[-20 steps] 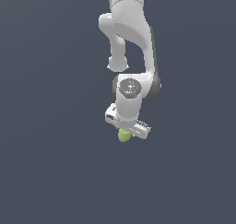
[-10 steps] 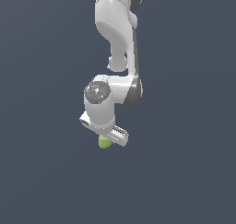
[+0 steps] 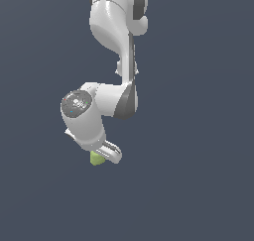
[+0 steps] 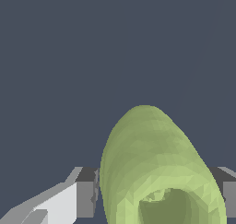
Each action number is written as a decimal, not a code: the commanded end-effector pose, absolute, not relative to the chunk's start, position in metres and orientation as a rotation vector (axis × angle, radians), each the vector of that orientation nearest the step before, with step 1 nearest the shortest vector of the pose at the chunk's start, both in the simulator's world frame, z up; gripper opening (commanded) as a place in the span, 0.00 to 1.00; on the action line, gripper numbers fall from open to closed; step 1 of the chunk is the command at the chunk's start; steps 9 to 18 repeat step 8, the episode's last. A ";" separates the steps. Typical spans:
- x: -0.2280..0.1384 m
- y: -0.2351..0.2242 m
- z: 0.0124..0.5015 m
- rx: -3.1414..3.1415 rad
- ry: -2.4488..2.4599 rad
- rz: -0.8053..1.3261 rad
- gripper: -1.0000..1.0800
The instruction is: Pick up the object and move it to a goal position.
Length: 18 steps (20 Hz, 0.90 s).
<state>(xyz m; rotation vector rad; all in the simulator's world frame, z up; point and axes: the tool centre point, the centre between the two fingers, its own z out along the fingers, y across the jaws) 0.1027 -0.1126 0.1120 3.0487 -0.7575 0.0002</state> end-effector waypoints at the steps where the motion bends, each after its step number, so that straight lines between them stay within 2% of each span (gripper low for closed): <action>1: 0.107 -0.119 0.114 3.050 -0.755 0.000 0.00; 18: 0.110 -0.125 0.115 3.049 -0.756 0.000 0.00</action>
